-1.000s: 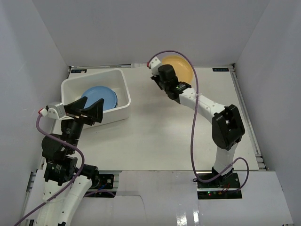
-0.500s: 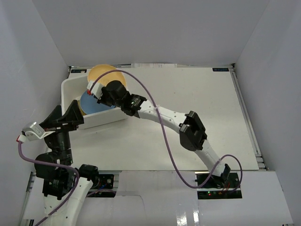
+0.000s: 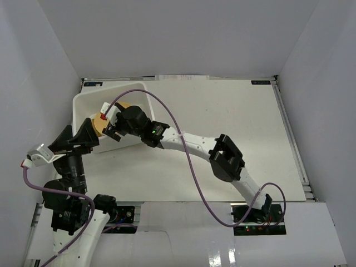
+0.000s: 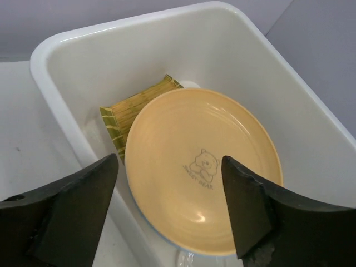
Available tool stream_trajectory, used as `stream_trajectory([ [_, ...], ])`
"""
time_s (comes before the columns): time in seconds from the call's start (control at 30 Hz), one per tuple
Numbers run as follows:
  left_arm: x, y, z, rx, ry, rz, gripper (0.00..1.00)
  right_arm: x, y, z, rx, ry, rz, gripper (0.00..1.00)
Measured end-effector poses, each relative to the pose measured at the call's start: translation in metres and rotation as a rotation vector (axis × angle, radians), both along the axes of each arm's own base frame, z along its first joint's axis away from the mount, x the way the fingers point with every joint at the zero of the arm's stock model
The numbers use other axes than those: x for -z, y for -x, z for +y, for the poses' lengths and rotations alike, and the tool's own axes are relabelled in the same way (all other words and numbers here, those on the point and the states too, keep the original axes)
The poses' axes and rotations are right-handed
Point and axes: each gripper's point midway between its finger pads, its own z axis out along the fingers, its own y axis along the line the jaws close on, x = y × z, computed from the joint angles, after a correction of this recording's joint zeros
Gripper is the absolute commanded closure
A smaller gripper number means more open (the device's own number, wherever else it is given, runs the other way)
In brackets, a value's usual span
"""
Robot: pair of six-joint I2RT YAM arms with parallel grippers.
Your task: Place the plates into the plastic bin on the countertop
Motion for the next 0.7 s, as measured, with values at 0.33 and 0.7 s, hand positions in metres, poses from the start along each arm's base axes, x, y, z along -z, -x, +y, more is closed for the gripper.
stream_trajectory([
  [0.33, 0.007, -0.016, -0.021, 0.094, -0.045, 0.03, 0.02, -0.084, 0.025, -0.181, 0.315, -0.192, 0.006, 0.1],
  [0.7, 0.071, -0.029, -0.103, 0.528, -0.141, 0.229, 0.02, -0.059, 0.083, -0.455, 0.79, -0.609, 0.165, 0.1],
])
